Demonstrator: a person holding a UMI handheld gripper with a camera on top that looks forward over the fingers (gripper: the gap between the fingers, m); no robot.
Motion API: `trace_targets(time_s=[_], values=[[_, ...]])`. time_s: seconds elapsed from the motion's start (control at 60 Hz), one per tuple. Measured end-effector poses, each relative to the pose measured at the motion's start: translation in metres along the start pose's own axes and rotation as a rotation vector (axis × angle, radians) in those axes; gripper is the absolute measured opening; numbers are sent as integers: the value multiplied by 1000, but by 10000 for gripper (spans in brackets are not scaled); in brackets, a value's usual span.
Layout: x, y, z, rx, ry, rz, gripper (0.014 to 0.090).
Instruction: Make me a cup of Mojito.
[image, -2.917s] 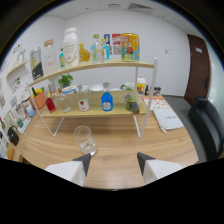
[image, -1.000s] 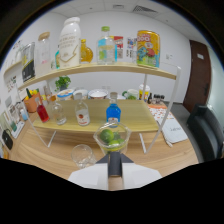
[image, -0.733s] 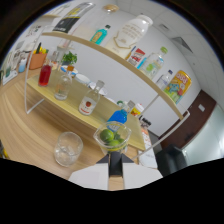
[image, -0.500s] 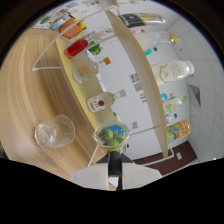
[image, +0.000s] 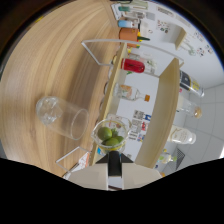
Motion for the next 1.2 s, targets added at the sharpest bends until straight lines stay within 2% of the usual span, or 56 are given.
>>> trace_targets(time_s=[0.15, 0.367, 0.633, 0.717, 0.817, 0.95, 1.133, 1.2], values=[[-3, -10, -1, 34, 30, -65, 155], [-7, -4, -5, 25, 3, 97, 154], [24, 40, -21, -9, 1, 812, 155], [18, 66, -25, -24, -31, 1084, 155], [-10, 93, -27, -48, -114, 1363, 157], [-78, 114, -23, -115, -282, 1644, 155], [-178, 122, -15, -238, -501, 1792, 154], [-208, 118, -10, -276, -552, 1821, 155]])
